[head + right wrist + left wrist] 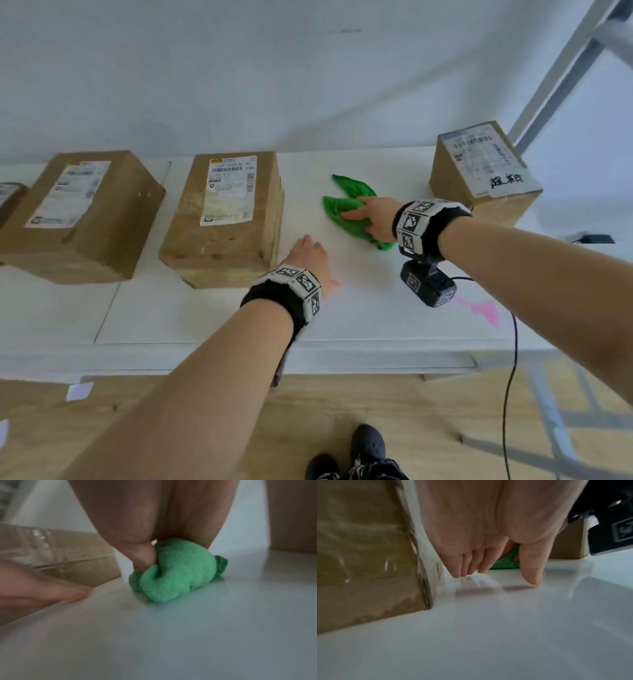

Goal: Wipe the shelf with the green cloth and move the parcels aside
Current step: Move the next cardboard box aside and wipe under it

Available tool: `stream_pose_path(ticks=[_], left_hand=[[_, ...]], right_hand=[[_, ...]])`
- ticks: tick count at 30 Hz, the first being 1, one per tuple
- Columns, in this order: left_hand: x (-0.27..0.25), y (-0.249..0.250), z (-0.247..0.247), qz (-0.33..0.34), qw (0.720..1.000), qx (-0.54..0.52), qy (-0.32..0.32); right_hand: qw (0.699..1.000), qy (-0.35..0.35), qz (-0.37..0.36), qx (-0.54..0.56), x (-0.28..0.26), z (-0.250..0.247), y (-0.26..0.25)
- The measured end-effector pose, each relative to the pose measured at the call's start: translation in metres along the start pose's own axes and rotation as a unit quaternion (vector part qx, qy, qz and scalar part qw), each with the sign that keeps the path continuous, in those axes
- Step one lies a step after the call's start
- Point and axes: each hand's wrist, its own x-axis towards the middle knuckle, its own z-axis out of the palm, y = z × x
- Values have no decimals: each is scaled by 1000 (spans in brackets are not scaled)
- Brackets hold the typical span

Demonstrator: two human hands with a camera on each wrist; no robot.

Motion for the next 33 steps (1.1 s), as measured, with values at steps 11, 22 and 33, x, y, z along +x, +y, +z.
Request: stream_pose_path(ticks=[11, 22, 33], left_hand=[[-53, -8, 11, 12, 1000, 23, -8], [-75, 13, 33, 42, 998, 50, -6], [-63, 37, 25, 51, 998, 30, 37]], right_hand=[[999, 14, -32, 9, -61, 47, -67], [986, 57, 115, 105, -132, 84, 13], [996, 34, 25, 77, -164, 108, 4]])
